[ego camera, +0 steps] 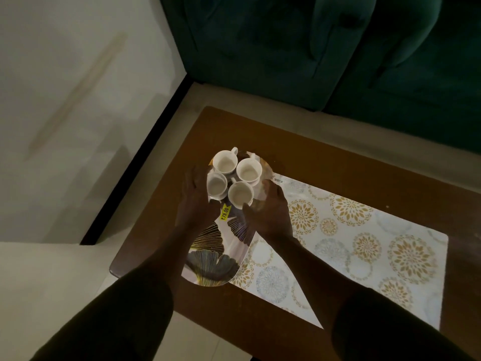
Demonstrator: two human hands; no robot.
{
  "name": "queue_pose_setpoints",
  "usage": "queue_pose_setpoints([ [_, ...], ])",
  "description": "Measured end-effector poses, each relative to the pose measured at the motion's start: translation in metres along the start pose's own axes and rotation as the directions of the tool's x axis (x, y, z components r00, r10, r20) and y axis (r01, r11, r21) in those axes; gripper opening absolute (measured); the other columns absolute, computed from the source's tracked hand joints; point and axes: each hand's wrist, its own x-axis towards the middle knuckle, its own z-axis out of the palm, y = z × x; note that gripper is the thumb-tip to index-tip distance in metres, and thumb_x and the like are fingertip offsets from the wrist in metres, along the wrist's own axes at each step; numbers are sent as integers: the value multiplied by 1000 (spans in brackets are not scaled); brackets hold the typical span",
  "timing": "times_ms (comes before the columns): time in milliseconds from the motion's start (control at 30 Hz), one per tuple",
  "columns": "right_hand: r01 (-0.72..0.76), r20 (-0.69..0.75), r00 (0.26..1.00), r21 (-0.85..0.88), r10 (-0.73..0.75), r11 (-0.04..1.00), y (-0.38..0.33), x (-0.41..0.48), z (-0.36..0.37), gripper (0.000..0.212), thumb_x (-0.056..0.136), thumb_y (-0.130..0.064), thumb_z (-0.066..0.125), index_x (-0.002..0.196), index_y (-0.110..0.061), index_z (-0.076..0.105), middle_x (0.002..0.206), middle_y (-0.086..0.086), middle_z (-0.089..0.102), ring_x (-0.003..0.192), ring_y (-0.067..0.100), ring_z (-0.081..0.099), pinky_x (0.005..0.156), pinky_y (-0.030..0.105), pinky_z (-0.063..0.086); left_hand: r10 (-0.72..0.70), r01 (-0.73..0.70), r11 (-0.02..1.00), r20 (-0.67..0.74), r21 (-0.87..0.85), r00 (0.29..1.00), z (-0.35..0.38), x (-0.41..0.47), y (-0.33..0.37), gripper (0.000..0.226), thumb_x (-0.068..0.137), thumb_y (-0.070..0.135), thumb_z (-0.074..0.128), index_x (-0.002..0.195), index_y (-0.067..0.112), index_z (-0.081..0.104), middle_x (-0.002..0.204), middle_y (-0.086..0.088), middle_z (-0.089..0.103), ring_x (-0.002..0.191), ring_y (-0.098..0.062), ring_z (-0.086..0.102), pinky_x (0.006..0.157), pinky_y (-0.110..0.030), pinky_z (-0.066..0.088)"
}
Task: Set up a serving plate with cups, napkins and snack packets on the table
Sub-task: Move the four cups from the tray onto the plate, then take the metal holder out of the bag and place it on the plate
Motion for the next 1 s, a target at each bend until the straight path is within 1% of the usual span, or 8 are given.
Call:
queue_pose_setpoints([
  [100, -36, -63, 998, -93, 30, 995, 10, -2, -27, 67, 73, -45, 71, 129, -16, 49, 126, 4, 59, 117, 23, 57, 85, 42, 55, -17, 17, 999, -2, 49, 1000, -4, -4, 28, 72, 69, 9, 65, 135, 20, 39, 143, -14, 38, 132, -38, 38, 105, -57, 38],
  [200, -81, -120, 991, -139, 64, 987, 31, -2, -63, 51, 82, -39, 64, 126, -19, 49, 126, 1, 57, 117, 22, 56, 83, 40, 53, 62, -54, 990, -52, 132, 997, 3, -3, 68, 65, 71, 7, 57, 133, 17, 40, 141, -15, 42, 129, -37, 39, 109, -53, 33],
  [333, -132, -195, 976, -165, 99, 977, 72, -6, -131, 37, 87, -30, 60, 121, -19, 53, 123, 0, 56, 111, 21, 58, 75, 32, 52, 207, -199, 968, -36, 153, 978, 36, -5, 140, 53, 83, 9, 54, 134, 17, 42, 140, -13, 45, 133, -37, 40, 106, -54, 38],
  [400, -148, -230, 967, -169, 107, 975, 94, -10, -165, 32, 87, -26, 60, 117, -19, 54, 122, -1, 55, 111, 18, 57, 70, 27, 50, 269, -266, 953, -2, 148, 963, 57, -10, 176, 46, 88, 15, 53, 133, 17, 44, 135, -13, 48, 125, -36, 46, 99, -52, 43],
  [567, -225, -326, 931, -156, 165, 962, 154, -34, -261, 28, 85, -16, 59, 113, -16, 58, 121, 1, 55, 115, 18, 52, 71, 27, 51, 446, -451, 888, 77, 85, 892, 112, -33, 274, 38, 91, 14, 56, 128, 9, 53, 126, -16, 54, 113, -35, 54, 94, -48, 46],
  [667, -304, -401, 888, -144, 226, 942, 196, -58, -322, 28, 86, -12, 55, 113, -13, 59, 122, 3, 54, 116, 20, 50, 83, 32, 52, 513, -518, 855, 131, 8, 848, 146, -54, 337, 35, 93, 15, 56, 128, 10, 51, 125, -14, 52, 109, -35, 54, 91, -47, 45],
  [867, -454, -494, 795, -101, 351, 885, 279, -113, -434, 31, 91, -16, 54, 122, -11, 56, 131, 4, 49, 121, 18, 46, 94, 25, 43, 642, -632, 763, 279, -134, 715, 213, -107, 459, 39, 96, 21, 54, 134, 11, 49, 134, -12, 51, 121, -31, 51, 96, -42, 46],
  [1000, -540, -593, 693, -50, 410, 840, 336, -167, -502, 26, 88, -17, 57, 113, -10, 57, 123, 5, 52, 113, 22, 51, 83, 27, 40, 650, -621, 753, 395, -219, 649, 263, -154, 538, 42, 96, 25, 57, 135, 16, 47, 140, -8, 48, 123, -25, 51, 85, -28, 40],
])
